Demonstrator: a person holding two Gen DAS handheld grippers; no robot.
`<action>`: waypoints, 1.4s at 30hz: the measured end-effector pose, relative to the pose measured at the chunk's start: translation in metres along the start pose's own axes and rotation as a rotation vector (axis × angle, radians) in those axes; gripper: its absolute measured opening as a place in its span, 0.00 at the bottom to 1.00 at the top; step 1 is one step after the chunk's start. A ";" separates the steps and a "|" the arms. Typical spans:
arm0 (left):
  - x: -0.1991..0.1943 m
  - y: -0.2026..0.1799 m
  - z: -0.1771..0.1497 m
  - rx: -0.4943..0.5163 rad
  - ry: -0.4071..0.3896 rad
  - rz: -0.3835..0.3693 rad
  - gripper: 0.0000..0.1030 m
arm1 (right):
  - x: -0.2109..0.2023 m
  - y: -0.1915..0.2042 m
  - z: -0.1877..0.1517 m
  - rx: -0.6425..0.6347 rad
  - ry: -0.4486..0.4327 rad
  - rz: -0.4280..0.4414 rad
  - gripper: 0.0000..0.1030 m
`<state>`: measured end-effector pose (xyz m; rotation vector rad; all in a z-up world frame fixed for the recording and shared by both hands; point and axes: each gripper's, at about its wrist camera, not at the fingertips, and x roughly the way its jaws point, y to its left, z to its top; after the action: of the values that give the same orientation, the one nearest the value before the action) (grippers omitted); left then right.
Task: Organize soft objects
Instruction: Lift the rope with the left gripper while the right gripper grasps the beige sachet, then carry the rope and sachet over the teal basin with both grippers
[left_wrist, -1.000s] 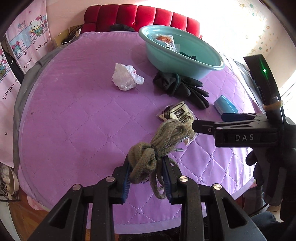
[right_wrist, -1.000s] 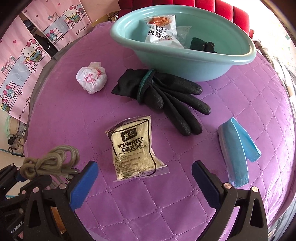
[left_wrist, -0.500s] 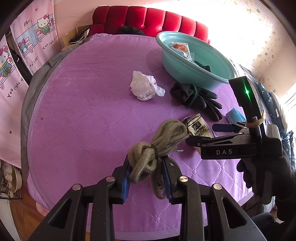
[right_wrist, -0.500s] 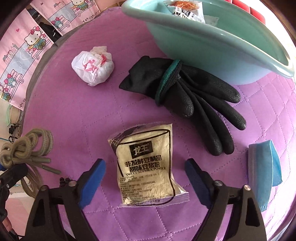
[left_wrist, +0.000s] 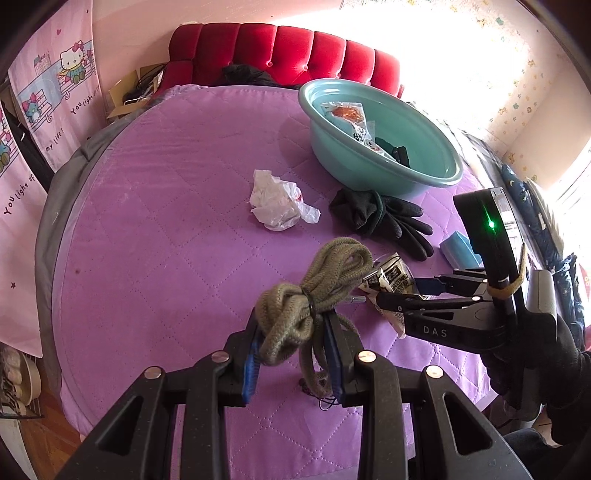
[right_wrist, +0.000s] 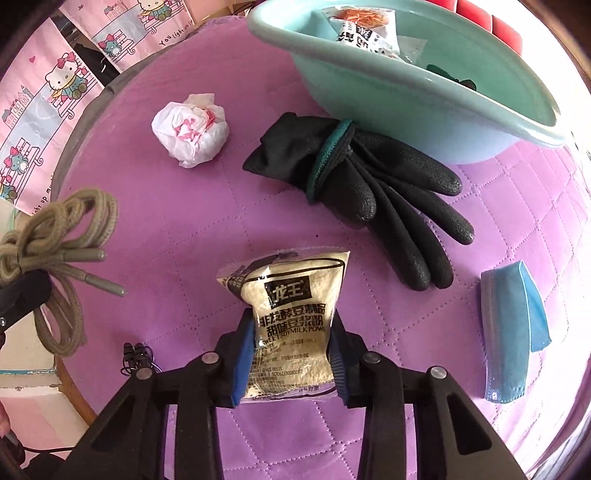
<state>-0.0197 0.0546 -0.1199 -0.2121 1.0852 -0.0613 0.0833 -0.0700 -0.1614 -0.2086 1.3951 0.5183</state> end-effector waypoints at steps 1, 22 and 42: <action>0.001 -0.002 0.001 0.008 -0.001 -0.006 0.32 | -0.003 -0.002 -0.003 0.007 -0.004 0.003 0.38; -0.004 -0.046 0.039 0.178 -0.035 -0.112 0.32 | -0.094 -0.035 -0.022 0.132 -0.155 -0.009 0.38; -0.005 -0.087 0.108 0.260 -0.093 -0.171 0.32 | -0.163 -0.081 0.015 0.180 -0.282 -0.028 0.38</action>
<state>0.0776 -0.0149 -0.0496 -0.0720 0.9539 -0.3407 0.1198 -0.1706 -0.0139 -0.0082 1.1537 0.3804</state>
